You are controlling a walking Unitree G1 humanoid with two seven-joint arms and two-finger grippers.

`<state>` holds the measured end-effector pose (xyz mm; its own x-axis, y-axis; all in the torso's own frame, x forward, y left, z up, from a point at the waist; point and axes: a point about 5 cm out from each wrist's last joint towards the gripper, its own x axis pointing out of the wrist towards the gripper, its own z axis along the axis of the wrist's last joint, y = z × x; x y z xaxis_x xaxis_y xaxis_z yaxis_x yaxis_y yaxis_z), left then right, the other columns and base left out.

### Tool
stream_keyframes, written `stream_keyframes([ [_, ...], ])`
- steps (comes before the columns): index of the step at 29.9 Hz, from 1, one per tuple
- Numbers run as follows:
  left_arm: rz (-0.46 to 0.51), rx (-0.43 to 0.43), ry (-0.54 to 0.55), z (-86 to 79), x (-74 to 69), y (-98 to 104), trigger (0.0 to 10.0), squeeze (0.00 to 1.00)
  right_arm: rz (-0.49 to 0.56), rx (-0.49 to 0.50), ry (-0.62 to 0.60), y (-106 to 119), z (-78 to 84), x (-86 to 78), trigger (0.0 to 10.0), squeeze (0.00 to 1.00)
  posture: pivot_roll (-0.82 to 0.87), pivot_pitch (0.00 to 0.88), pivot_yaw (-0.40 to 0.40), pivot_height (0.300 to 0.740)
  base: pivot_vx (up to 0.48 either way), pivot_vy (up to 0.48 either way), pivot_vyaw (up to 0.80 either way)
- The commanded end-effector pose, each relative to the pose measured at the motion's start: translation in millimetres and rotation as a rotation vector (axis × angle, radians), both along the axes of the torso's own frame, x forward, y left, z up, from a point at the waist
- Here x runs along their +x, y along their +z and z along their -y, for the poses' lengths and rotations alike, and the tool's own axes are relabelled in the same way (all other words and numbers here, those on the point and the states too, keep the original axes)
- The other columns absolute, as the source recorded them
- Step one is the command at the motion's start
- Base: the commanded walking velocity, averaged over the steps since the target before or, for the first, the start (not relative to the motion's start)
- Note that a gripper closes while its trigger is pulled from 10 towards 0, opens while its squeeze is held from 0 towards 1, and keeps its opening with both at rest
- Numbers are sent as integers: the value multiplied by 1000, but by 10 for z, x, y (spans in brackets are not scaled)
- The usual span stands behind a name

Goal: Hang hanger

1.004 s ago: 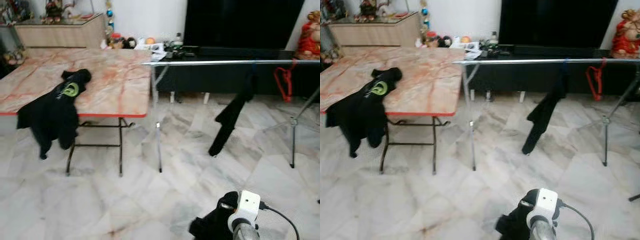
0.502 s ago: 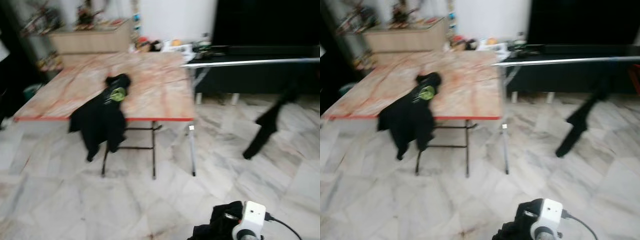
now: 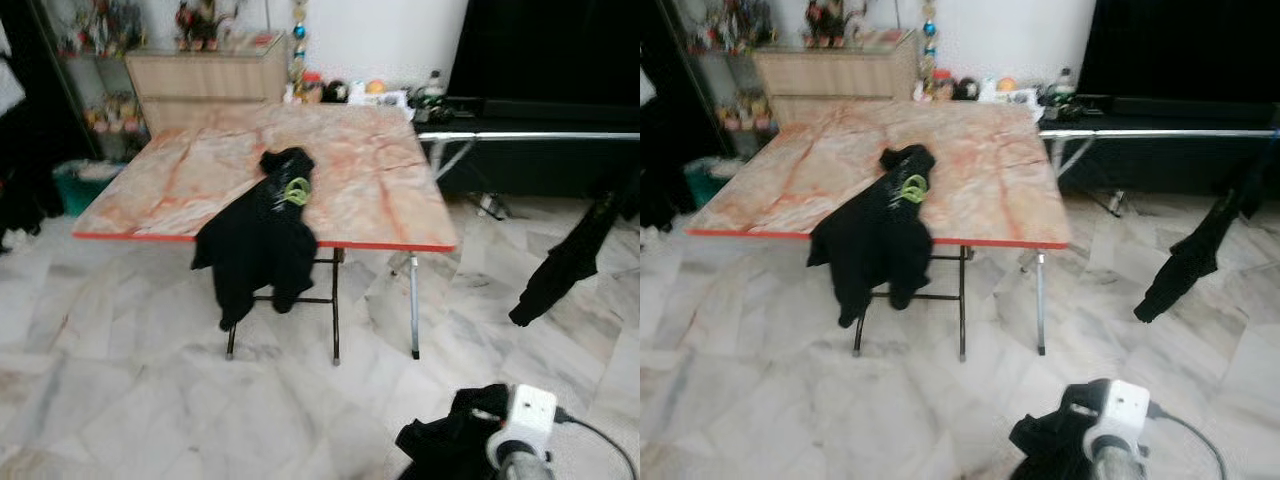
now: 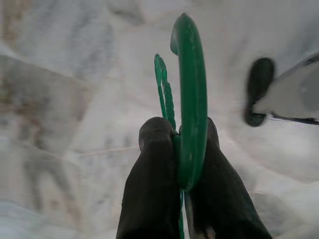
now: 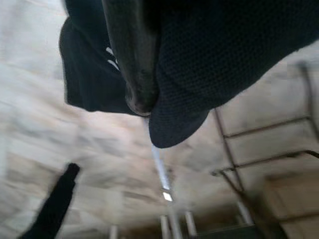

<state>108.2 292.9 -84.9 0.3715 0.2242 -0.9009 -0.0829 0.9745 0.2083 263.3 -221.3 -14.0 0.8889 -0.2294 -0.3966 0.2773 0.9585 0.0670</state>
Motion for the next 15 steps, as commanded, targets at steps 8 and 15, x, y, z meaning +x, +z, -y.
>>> stream_keyframes([
  [8, 23, 16, 6, 7, 108, 27, 10000, 0, -11, 23, 3, -90, -133, -91, 10000, 0, 115, 0, 48, 740, 0, 480, 0],
  [15, 22, -11, -49, 188, 142, -30, 10000, 0, 11, 17, -8, -52, -117, -60, 10000, 0, 135, 0, 41, 740, 0, 343, 0],
])
